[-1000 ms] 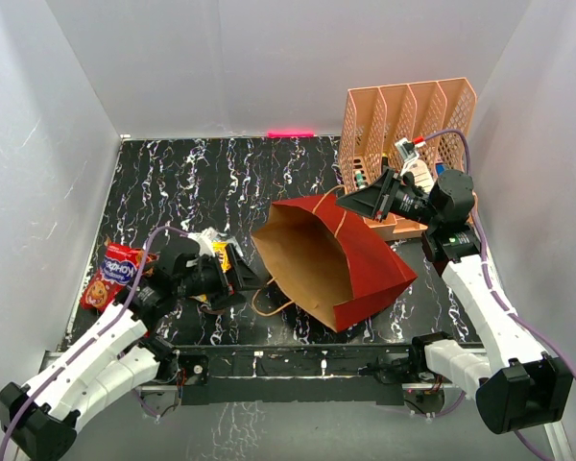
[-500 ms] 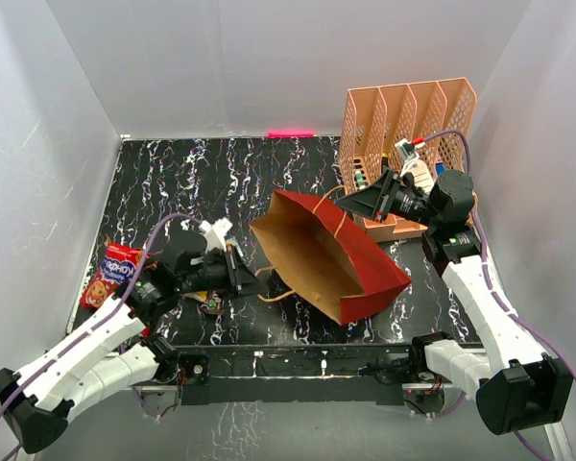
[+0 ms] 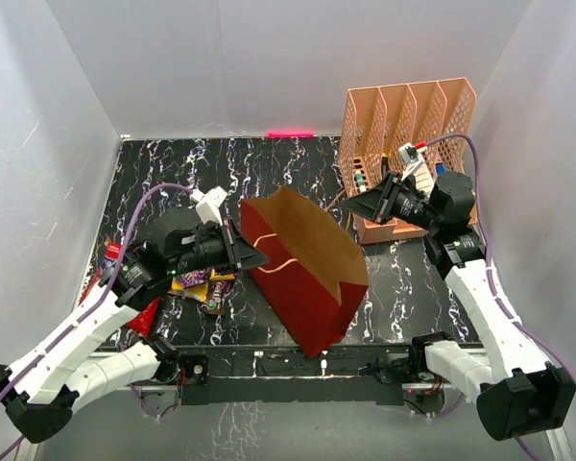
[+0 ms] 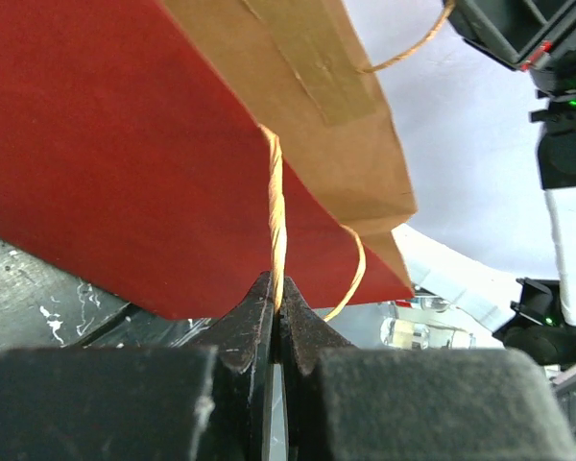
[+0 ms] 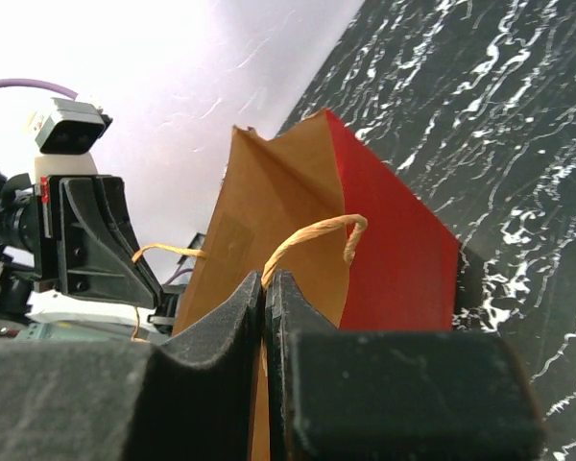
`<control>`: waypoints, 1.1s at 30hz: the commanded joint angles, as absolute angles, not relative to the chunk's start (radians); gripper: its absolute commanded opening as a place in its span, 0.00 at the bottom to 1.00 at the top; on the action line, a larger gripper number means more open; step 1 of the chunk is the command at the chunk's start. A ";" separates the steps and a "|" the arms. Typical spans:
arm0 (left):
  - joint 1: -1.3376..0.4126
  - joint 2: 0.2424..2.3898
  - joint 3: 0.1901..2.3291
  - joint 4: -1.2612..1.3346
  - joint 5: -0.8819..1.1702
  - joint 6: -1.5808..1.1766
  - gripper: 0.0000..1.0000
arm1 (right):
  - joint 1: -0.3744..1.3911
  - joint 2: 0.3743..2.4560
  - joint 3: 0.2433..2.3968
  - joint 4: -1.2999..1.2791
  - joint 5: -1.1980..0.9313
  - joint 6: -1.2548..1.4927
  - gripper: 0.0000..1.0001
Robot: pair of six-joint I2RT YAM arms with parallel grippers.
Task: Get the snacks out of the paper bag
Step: Adjust the paper bag at the center of the board.
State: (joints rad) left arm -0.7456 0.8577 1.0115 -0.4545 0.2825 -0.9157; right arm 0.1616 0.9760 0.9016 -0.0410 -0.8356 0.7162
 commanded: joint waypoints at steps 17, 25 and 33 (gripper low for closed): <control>-0.749 0.930 1.138 -0.497 0.142 -0.791 0.00 | 0.156 0.934 1.051 -0.284 -0.606 0.465 0.07; -0.749 0.903 1.132 -0.565 0.081 -0.772 0.49 | 0.156 0.889 1.061 -0.331 -0.629 0.455 0.26; -0.749 0.854 1.229 -0.665 -0.056 -0.692 0.90 | 0.156 0.893 1.207 -0.511 -0.627 0.382 0.81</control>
State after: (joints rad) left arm -0.7456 0.8726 1.1328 -0.5945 0.0422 -0.7551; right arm 0.1608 0.9031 1.0962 -0.4339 -0.6342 0.4435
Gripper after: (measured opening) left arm 0.839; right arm 0.728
